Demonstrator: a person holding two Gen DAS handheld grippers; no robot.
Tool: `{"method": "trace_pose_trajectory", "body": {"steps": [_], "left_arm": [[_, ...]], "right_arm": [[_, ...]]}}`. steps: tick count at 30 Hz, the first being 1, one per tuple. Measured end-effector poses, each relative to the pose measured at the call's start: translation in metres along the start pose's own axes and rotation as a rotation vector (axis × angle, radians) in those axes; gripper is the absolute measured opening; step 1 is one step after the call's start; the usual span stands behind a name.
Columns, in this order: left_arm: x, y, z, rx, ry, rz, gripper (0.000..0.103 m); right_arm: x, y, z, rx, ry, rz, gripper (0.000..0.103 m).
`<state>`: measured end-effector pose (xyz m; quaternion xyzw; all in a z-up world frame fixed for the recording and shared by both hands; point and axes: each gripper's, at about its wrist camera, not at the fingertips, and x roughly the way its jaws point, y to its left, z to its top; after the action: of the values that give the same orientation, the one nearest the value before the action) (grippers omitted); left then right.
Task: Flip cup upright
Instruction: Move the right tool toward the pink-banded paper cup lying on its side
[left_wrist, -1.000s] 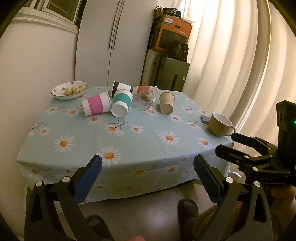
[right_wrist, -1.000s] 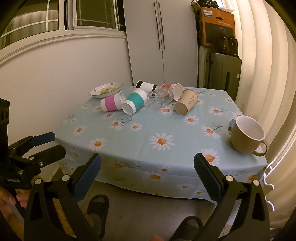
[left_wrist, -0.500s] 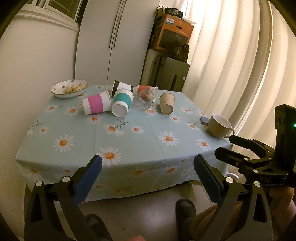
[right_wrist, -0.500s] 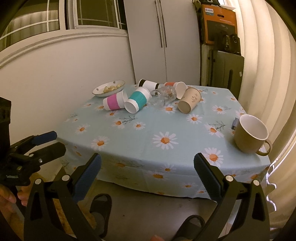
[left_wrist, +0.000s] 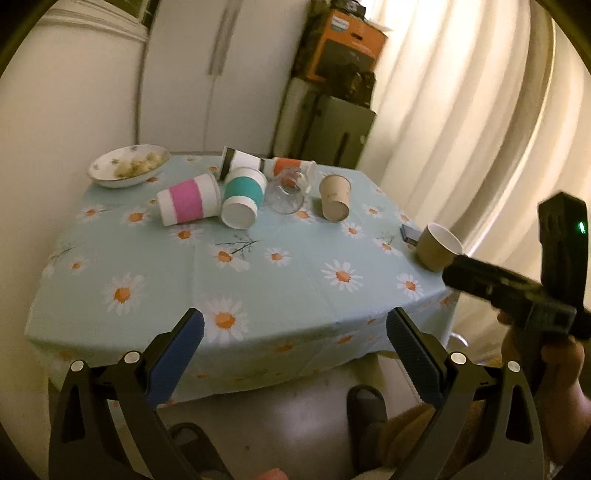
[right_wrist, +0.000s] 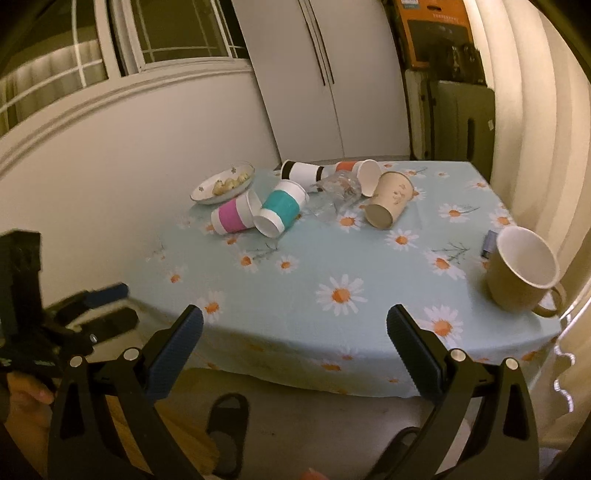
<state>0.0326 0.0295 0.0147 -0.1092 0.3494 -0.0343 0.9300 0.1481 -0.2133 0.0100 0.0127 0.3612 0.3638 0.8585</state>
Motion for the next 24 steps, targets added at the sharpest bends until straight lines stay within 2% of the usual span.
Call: {"method": "trace_pose_trajectory", "body": {"steps": [2,4,7,12,18,21,24], "left_arm": [[0.005,0.006,0.012,0.066,0.011,0.024,0.096],[0.017,0.015,0.029,0.148,0.056,0.072,0.096],[0.035,0.027,0.050,0.257,0.099,0.095,0.096],[0.072,0.059,0.087,0.353,0.214,0.033,0.096],[0.110,0.083,0.122,0.506,0.310,0.052,0.096],[0.130,0.093,0.135,0.547,0.360,0.047,0.096],[0.148,0.097,0.141,0.618,0.407,0.043,0.095]], "right_arm": [[0.006,0.001,0.015,0.003,-0.014,-0.005,0.099],[0.016,0.002,0.028,0.002,-0.013,-0.012,0.099],[0.041,0.000,0.051,0.051,0.028,0.036,0.099],[0.080,0.002,0.075,0.088,0.075,0.069,0.099],[0.132,0.000,0.085,0.167,0.171,0.174,0.098],[0.148,-0.001,0.084,0.207,0.205,0.225,0.098],[0.160,-0.001,0.083,0.235,0.235,0.259,0.093]]}}
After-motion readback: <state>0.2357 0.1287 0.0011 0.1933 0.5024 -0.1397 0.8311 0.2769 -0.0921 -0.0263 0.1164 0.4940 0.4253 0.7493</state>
